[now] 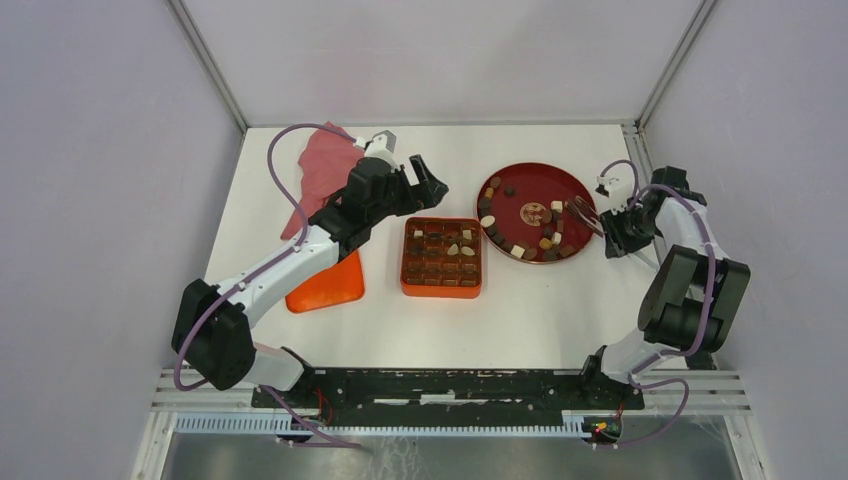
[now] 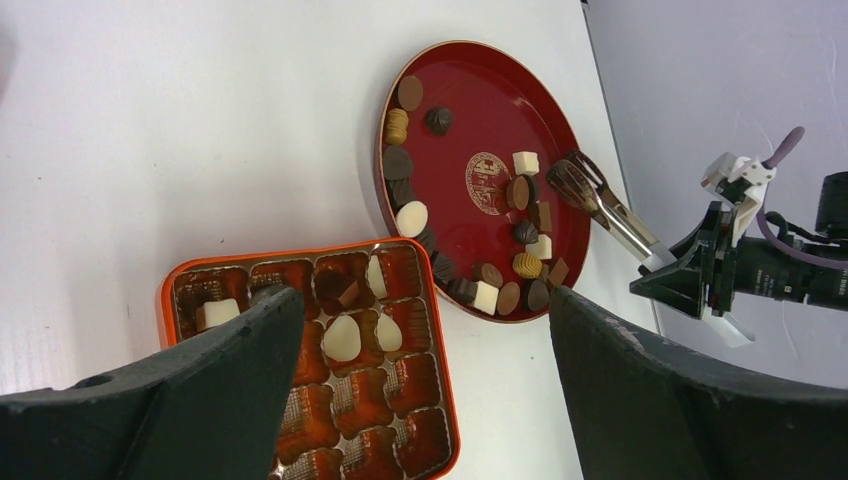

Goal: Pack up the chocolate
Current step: Pick up the fake chocolate from the plate.

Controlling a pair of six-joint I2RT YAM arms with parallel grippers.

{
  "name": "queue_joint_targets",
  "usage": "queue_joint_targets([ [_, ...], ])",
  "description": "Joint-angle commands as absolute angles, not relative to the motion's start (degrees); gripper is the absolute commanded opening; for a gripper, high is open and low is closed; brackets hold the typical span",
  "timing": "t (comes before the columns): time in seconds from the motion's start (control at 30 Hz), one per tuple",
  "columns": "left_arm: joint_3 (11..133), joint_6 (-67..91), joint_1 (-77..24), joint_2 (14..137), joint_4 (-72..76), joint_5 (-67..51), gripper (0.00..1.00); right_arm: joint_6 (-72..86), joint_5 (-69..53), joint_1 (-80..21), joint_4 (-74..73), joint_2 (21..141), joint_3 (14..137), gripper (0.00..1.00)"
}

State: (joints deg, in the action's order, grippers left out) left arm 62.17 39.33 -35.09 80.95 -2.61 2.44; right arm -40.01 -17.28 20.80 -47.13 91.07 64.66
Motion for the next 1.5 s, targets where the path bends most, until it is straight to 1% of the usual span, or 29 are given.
queue_joint_targets([
  [0.0, 62.5, 40.7, -34.9, 79.6, -0.5, 2.2, 0.96, -42.1, -17.5, 20.8, -47.4, 92.4, 66.8, 0.42],
  [0.37, 64.0, 40.7, -34.9, 81.2, -1.1, 2.2, 0.96, -42.3, -19.7, 18.8, -47.2, 95.4, 67.7, 0.42],
  [0.7, 64.5, 40.5, -34.9, 81.2, -2.5, 3.1, 0.96, -40.0, -14.5, 14.2, -44.0, 98.6, 70.8, 0.43],
  [1.03, 65.3, 40.5, -34.8, 81.9, -3.0, 3.2, 0.96, -38.9, -11.6, 12.6, -42.9, 99.0, 71.1, 0.43],
  [1.13, 65.7, 40.3, -34.8, 82.2, -3.2, 3.2, 0.96, -38.5, -10.8, 12.4, -42.4, 97.9, 70.3, 0.4],
  [1.2, 65.8, 40.3, -34.8, 82.3, -3.1, 3.3, 0.96, -38.5, -10.6, 12.4, -42.6, 97.1, 69.7, 0.36],
  [1.47, 66.0, 40.3, -34.8, 82.7, -2.7, 2.6, 0.96, -37.9, -10.9, 12.5, -42.5, 94.1, 69.7, 0.05],
])
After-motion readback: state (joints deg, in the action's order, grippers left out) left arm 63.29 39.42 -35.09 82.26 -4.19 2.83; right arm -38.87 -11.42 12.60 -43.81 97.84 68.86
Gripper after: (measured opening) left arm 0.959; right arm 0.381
